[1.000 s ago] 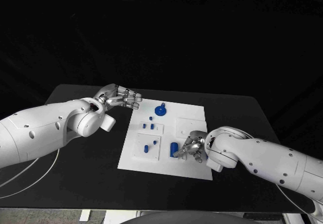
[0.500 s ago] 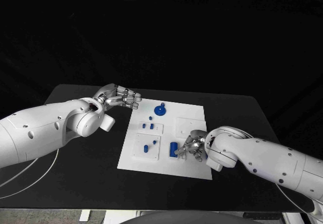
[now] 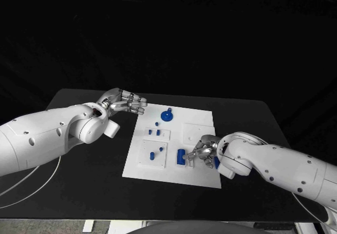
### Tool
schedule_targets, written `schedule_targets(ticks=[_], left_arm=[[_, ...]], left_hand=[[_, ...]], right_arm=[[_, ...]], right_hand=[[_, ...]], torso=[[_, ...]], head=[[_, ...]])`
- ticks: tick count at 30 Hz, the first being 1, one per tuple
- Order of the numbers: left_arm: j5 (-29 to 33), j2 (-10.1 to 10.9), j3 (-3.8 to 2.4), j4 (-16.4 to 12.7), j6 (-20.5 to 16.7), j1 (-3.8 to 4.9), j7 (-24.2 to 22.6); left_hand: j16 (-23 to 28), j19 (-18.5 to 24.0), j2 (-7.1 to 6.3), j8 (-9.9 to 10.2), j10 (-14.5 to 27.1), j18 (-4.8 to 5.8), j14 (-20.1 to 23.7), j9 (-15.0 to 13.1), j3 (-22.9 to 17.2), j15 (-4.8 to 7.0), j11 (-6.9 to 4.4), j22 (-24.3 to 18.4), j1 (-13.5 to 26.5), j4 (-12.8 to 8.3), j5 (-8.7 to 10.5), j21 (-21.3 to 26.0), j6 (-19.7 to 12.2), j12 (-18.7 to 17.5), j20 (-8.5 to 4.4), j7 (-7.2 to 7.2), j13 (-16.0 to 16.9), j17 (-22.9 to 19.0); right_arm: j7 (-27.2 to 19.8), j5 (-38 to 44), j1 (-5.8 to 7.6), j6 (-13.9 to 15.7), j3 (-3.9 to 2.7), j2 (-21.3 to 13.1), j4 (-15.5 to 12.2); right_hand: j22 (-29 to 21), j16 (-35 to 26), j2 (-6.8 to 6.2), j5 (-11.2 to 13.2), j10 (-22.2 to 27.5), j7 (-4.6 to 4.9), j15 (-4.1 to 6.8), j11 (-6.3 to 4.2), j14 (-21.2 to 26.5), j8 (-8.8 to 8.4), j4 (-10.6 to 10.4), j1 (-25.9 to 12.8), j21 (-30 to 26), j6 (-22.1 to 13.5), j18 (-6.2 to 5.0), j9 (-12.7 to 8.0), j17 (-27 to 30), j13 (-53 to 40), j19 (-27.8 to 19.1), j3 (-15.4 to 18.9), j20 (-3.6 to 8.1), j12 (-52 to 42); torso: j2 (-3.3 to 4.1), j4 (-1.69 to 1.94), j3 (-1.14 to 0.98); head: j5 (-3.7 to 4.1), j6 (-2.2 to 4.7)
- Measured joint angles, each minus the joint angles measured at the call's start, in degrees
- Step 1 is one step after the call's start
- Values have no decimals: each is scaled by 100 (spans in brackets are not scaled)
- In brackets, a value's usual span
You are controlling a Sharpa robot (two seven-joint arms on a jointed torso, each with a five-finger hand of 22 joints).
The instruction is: Assemble the parts on the task board
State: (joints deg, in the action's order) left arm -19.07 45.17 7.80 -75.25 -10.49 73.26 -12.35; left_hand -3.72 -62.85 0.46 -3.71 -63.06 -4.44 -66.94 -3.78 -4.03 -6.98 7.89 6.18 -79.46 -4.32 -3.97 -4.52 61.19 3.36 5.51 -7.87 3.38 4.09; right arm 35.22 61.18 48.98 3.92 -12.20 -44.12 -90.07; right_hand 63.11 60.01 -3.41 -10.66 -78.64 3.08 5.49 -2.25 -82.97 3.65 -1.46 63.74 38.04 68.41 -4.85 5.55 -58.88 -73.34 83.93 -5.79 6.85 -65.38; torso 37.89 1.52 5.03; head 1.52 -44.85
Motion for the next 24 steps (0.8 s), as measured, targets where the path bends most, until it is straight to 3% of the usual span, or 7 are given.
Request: schedule_targets(ticks=[4, 7, 10, 17, 24], left_arm=[[0, 3, 0, -2, -1, -2, 0], [0, 5, 0, -5, -3, -2, -3], [0, 7, 0, -6, -7, -1, -12], [9, 8, 1, -5, -21, -1, -35], [22, 2, 7, 7, -28, -17, -59]], left_hand=[[0, 0, 0, 0, 0, 0, 0, 0, 0, 0, 0, 0, 0, 0, 0, 0, 0, 0, 0, 0, 0, 0], [0, 0, 0, 0, 0, 0, 0, 0, 0, 0, 0, 0, 0, 0, 0, 0, 0, 0, 0, 0, 0, 0], [0, 0, 0, 0, 0, 0, 0, 0, 16, 0, 0, 0, 0, 16, 0, 0, 0, 0, 0, 0, 0, 4], [0, 0, -10, 0, 0, 0, 0, 0, 39, 0, 0, -5, 10, 39, 32, 0, -10, 0, 0, 10, 0, 5], [0, 0, -24, 0, 0, 0, 0, 0, 55, 0, 0, -11, 24, 55, 67, 0, -15, 0, 0, 15, 0, 5]], right_arm=[[-123, -41, 3, 17, -204, -195, -47], [-222, -70, 8, -4, -392, -353, -11], [-307, -90, 27, -73, -523, -521, 118], [-433, -73, 32, -380, -611, -738, 381], [-330, 148, 2, -745, -633, -849, 437]], right_hand=[[10, 0, -31, 68, 0, 0, 0, 0, 0, 0, -45, 31, 36, 0, 0, 15, -1, -11, 0, 16, 0, 0], [27, 0, 3, 111, 0, 0, 0, 0, 0, 0, -43, 64, 83, 0, 0, 15, 0, -19, 0, 14, 0, -22], [30, 0, 9, 111, 0, 20, 0, 0, 0, 0, -24, 69, 83, -20, 0, 15, 0, -19, 0, 2, 0, -22], [26, -1, 79, 111, 22, 32, -1, 21, 0, 0, 134, 89, 83, -75, 1, -7, 7, 20, 0, 81, -1, 18], [-28, -25, 64, 178, 63, 66, -1, 62, 0, 0, 146, 84, -44, -149, 0, -30, 72, 90, 6, 26, -7, 106]], torso=[[-2, -4, -1], [-8, -10, 0], [-13, -18, -1], [-30, -49, -15], [-51, -83, -47]], head=[[14, 7], [46, 20], [94, 27], [222, 4], [318, -34]])
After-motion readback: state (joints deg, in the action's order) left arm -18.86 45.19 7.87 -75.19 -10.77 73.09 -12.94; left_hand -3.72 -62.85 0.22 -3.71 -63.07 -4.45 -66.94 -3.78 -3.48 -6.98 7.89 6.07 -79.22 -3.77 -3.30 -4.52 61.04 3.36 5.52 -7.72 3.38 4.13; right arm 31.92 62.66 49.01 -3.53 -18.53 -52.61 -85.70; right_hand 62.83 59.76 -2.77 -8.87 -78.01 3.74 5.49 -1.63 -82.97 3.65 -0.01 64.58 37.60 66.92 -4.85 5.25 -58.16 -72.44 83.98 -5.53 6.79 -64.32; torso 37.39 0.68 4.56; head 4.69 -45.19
